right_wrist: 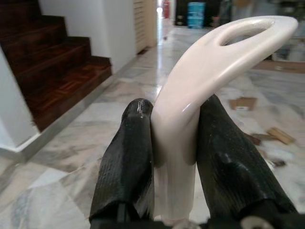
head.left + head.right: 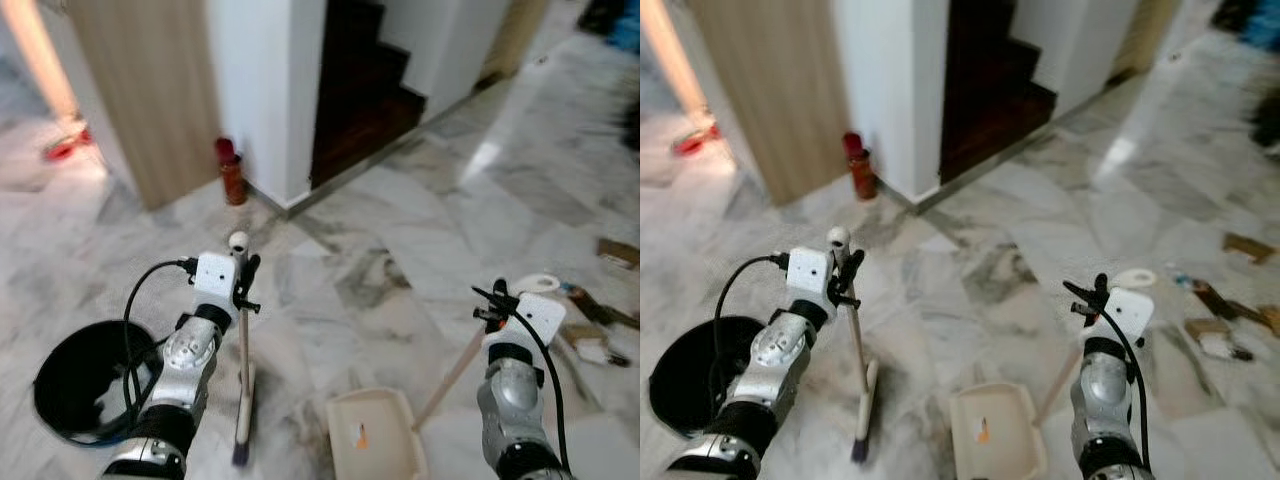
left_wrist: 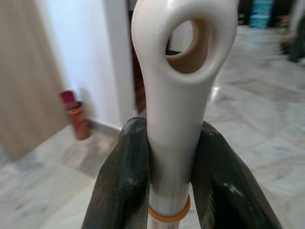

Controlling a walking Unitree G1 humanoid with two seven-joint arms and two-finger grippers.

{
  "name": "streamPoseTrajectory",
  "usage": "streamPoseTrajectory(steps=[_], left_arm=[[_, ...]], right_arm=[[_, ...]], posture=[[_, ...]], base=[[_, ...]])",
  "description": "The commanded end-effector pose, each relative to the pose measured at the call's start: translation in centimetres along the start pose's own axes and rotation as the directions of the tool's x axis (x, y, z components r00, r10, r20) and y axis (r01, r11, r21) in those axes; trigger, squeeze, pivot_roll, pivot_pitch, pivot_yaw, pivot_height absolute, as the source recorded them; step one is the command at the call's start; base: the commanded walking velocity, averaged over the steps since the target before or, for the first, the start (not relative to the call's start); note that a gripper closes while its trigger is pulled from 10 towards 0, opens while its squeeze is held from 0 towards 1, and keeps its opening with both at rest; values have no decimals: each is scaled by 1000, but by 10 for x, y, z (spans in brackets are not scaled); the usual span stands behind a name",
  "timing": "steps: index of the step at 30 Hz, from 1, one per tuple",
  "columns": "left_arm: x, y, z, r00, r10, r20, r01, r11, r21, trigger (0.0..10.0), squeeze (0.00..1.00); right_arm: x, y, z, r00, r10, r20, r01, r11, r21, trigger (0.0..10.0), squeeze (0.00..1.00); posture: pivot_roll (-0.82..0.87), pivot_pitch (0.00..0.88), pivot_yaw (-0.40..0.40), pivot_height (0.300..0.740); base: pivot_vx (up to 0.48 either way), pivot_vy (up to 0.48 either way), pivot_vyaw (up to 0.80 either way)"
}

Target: Sweep floor

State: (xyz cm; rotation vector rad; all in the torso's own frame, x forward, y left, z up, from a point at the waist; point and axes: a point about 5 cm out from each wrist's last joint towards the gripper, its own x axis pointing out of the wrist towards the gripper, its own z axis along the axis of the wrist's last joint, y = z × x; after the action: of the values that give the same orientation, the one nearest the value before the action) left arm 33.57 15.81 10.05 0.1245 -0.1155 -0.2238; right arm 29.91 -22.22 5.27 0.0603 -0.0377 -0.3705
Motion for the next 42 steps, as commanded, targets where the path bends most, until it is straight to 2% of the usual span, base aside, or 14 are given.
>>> streamPoseTrajectory(steps=[1, 12, 21, 30, 42], left_arm=[[5, 1, 5, 1000, -8, 11, 8, 1000, 8, 10000, 0], [7, -6, 4, 1000, -25, 11, 25, 1000, -1, 10000, 0], [2, -2, 3, 1000, -9, 22, 9, 1000, -14, 10000, 0], [-1, -3, 0, 1000, -9, 18, 9, 1000, -10, 10000, 0], [3, -5, -1, 1000, -14, 6, 14, 1000, -18, 10000, 0]], right_arm=[[1, 3, 5, 999, 4, 34, -4, 1000, 7, 10000, 0], [-8, 3, -3, 1000, 9, 20, -9, 1000, 8, 10000, 0], [-5, 7, 0, 999, 35, 26, -35, 999, -1, 10000, 0], [-10, 10, -3, 998, 61, 26, -61, 998, -4, 10000, 0], [-10, 13, 1, 997, 65, 52, -65, 998, 1, 10000, 0]], posture=[[150, 70, -22, 740], [136, 56, -27, 740], [144, 41, -36, 740], [137, 25, -36, 740], [122, 0, -30, 740]], base=[[0, 0, -800], [0, 0, -800], [0, 0, -800], [0, 0, -800], [0, 0, -33]])
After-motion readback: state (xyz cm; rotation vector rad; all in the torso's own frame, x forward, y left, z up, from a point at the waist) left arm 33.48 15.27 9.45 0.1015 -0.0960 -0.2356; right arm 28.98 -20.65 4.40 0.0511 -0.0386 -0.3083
